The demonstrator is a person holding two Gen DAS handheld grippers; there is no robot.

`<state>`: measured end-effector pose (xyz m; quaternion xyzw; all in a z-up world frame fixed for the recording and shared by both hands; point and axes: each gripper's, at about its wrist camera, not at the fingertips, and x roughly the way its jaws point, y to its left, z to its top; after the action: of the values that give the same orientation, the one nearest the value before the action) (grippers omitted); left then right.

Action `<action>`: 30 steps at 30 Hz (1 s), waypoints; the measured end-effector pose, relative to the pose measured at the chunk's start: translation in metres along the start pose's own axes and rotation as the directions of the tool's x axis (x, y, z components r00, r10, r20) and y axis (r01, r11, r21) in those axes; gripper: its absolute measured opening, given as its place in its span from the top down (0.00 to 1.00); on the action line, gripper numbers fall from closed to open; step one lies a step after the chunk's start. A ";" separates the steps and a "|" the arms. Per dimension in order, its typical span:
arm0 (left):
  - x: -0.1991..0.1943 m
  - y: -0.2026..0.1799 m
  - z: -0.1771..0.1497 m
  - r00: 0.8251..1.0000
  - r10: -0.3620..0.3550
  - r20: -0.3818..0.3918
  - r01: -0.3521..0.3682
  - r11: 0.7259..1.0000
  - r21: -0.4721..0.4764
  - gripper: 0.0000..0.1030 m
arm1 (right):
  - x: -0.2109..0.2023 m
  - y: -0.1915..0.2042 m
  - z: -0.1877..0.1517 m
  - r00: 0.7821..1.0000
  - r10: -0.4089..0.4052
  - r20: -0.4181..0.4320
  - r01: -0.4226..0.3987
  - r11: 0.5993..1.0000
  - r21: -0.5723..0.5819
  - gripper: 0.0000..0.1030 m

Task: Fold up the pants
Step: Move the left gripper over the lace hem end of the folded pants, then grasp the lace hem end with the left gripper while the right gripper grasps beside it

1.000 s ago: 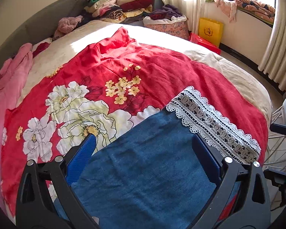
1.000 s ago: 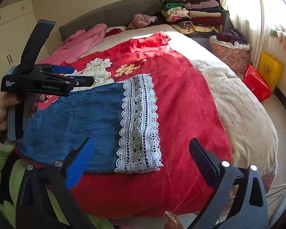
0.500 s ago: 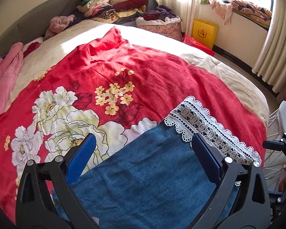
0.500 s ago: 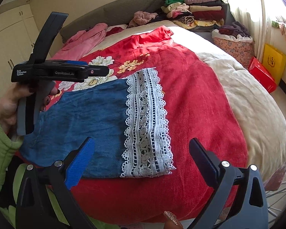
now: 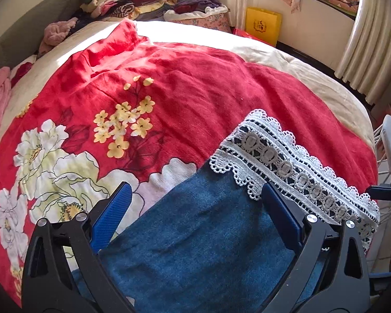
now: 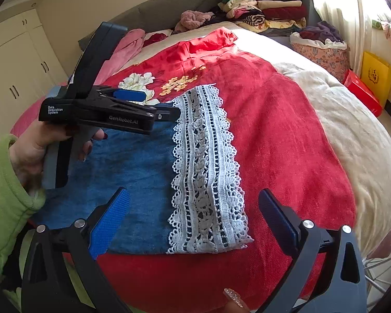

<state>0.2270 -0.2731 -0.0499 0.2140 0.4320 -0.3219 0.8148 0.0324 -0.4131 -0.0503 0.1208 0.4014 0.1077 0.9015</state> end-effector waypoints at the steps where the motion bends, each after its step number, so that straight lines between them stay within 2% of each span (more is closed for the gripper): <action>1: 0.004 -0.001 0.000 1.000 -0.005 -0.006 0.005 1.000 0.007 0.12 | 0.003 0.000 0.000 1.000 -0.003 -0.006 0.003 1.000 0.002 0.04; 5: 0.017 0.002 -0.004 0.999 -0.027 -0.022 0.026 1.000 -0.013 0.13 | 0.012 -0.001 -0.001 1.000 -0.007 -0.023 0.007 1.000 -0.002 0.04; 11: 0.017 0.003 -0.007 0.999 -0.046 -0.009 0.046 0.999 -0.021 0.13 | 0.017 -0.002 0.000 1.000 -0.009 -0.029 0.009 1.000 -0.013 0.04; 16: 0.017 0.001 -0.007 0.998 -0.070 -0.008 0.070 0.997 -0.031 0.21 | 0.021 -0.002 0.000 0.999 -0.008 -0.031 0.007 1.000 -0.016 0.04; 20: 0.012 0.001 -0.009 0.997 -0.073 0.010 0.073 0.997 -0.024 0.22 | 0.027 -0.001 0.004 0.999 -0.017 -0.028 0.016 1.000 -0.027 0.05; 25: 0.012 0.002 -0.011 0.997 -0.080 0.006 0.080 0.996 -0.030 0.22 | 0.025 -0.004 0.006 1.000 -0.016 -0.019 0.015 0.999 -0.031 0.23; 28: 0.011 0.000 -0.009 0.995 -0.095 -0.003 0.095 0.995 -0.025 0.36 | 0.022 -0.010 0.005 1.000 -0.008 -0.016 0.008 1.000 -0.018 0.36; 30: 0.008 -0.002 -0.007 0.995 -0.097 0.001 0.097 0.995 -0.011 0.40 | 0.021 -0.013 0.004 1.000 -0.001 -0.015 0.001 1.000 -0.006 0.37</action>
<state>0.2245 -0.2727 -0.0609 0.1883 0.4436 -0.3585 0.7995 0.0502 -0.4198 -0.0665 0.1169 0.4079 0.1092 0.8989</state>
